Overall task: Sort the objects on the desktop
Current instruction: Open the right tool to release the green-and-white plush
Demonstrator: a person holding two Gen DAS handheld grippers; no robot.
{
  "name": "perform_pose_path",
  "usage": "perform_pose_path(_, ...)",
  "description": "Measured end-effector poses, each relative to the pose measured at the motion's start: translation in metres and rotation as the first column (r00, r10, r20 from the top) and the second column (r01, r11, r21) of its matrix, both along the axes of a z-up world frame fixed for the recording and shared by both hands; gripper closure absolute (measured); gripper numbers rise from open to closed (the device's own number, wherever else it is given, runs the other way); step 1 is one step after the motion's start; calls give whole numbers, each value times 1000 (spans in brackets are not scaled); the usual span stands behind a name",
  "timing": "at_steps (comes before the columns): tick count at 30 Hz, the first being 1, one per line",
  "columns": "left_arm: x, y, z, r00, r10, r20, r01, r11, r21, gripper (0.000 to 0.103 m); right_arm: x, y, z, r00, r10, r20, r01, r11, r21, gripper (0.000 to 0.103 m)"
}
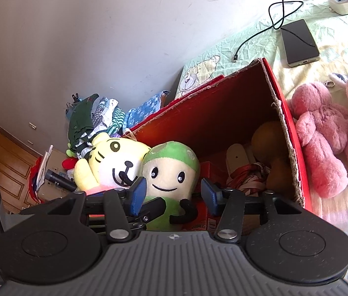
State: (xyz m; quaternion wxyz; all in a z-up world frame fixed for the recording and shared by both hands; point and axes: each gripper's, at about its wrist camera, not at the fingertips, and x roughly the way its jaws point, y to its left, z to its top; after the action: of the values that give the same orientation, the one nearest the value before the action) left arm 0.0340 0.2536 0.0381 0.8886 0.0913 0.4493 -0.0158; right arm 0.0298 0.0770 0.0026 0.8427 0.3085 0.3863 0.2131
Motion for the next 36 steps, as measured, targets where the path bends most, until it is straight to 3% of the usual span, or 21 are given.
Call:
perform_pose_path(24, 3, 3, -1, 1000, -16, -27, 16, 1000, -23, 3, 2, 8, -2, 1000, -19, -16, 18, 998, -64, 53)
perform_pose_path(36, -7, 6, 8, 999, -35, 4, 35, 999, -35, 3, -3, 10, 6, 999, -38, -10, 36, 991, -130, 54)
